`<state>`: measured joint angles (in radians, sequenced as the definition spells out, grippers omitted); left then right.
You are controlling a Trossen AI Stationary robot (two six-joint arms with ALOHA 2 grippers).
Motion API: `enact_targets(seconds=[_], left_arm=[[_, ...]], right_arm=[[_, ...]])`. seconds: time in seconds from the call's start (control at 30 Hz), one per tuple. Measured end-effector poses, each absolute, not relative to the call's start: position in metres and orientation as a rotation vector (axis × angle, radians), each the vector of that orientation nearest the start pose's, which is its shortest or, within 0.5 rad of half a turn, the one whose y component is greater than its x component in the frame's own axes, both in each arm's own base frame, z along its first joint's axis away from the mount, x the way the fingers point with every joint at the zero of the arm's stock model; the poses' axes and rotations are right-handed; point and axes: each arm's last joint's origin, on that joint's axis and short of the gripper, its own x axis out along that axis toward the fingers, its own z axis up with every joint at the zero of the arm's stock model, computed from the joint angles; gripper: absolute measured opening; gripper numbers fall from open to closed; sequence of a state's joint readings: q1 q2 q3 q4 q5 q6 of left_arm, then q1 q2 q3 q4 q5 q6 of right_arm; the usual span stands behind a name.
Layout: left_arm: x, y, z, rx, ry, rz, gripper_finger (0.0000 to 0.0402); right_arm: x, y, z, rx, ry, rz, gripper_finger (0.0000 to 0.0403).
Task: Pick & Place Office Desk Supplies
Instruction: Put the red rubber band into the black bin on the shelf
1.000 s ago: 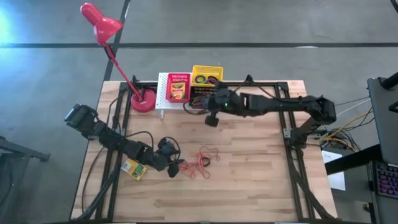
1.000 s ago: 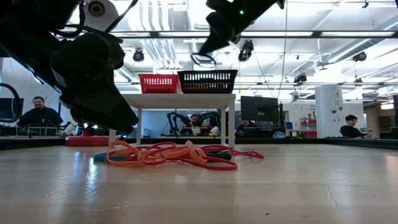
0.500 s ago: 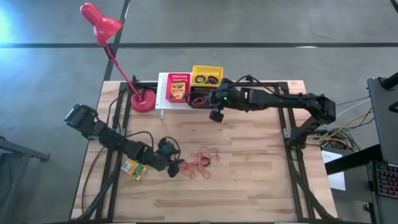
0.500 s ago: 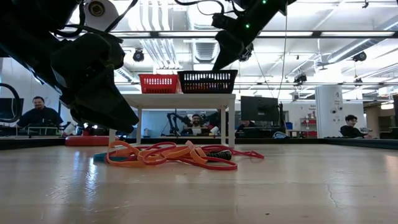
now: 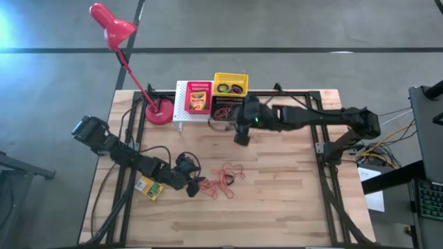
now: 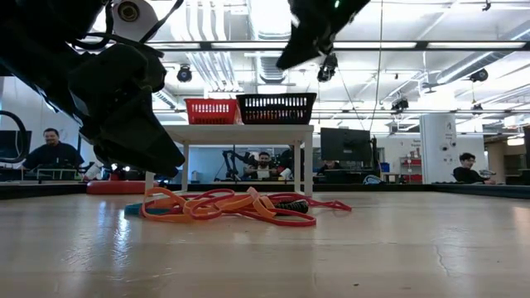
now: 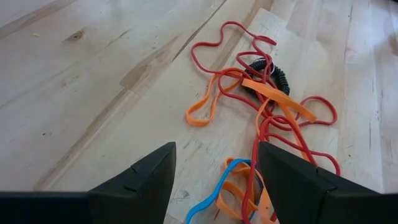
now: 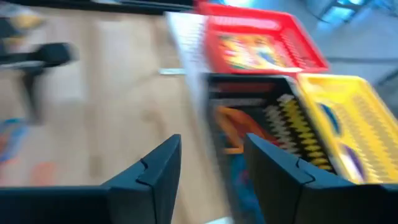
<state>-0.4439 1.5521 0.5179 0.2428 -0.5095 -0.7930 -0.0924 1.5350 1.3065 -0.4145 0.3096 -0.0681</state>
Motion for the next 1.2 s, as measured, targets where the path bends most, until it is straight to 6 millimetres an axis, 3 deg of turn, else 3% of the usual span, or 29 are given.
enact_targets(seconds=[0.23,0.43,0.57,0.67,0.8,1.2], left_arm=[[0.238,-0.098,0.121,-0.414,0.619,0.341,0.0232],[0.238,-0.097,0.122,-0.412,0.614,0.348,0.0232],[0.238,-0.097,0.122,-0.413,0.612,0.351,0.0232],[0.238,-0.097,0.122,-0.41,0.606,0.358,0.0232],[0.239,-0.097,0.122,-0.407,0.595,0.367,0.0232],[0.239,-0.096,0.123,-0.403,0.582,0.382,0.0232]], right_arm=[[0.33,0.035,0.31,-0.146,0.636,-0.173,0.0163],[0.311,0.092,0.272,-0.141,0.726,-0.037,0.0152],[0.295,0.114,0.236,-0.068,0.737,-0.034,0.0146],[0.284,0.121,0.207,-0.007,0.695,-0.013,0.0143],[0.273,0.115,0.173,0.083,0.66,-0.031,0.0147],[0.281,0.084,0.11,0.099,0.766,-0.163,0.0157]])
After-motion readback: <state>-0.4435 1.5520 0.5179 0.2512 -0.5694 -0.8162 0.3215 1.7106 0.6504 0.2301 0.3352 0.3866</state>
